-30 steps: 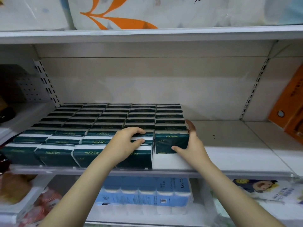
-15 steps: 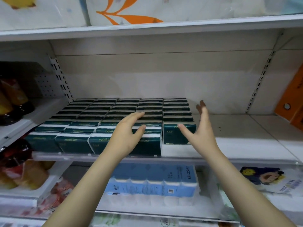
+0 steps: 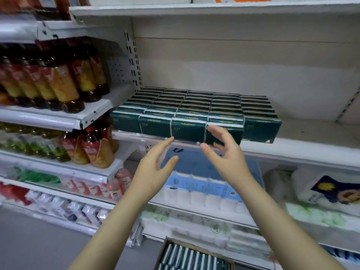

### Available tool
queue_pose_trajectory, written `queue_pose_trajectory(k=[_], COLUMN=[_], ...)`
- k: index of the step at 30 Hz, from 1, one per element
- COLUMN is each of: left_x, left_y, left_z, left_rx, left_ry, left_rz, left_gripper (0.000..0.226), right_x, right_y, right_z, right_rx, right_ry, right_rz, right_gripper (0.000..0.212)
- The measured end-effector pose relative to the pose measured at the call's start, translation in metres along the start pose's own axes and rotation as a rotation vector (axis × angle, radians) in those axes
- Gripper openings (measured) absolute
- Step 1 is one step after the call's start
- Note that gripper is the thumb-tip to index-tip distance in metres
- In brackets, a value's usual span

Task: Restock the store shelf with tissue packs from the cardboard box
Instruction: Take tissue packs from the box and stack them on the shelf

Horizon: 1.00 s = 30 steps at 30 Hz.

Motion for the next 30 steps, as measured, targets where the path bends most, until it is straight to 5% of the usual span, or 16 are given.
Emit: queue_pose_trajectory(k=[13,30], left_x=[0.105,0.267], left_y=[-0.017,-0.251], left_z=[0.113,0.373], left_rx=[0.106,0.238], left_ry=[0.362,1.069], left_rz=[-0.157,0.037], left_gripper=[0.05,0.047], right_x=[0.032,0.214], right_y=[-0.134,-0.279], right_z=[-0.067,-0.36], right_rx=[-0.069,0.033], right_ry=[-0.14,-0.609], right_rz=[0.43,0.725], right_gripper=[0.041,0.046])
Point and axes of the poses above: each hand's wrist, its own x-axis away from the middle knuckle, its own y-axis out of the back of the hand, z = x × y, the point moved 7 cm from there along -x, towards the middle knuckle, and after that the axes turned 14 degrees about z, right-handed, at the moved point
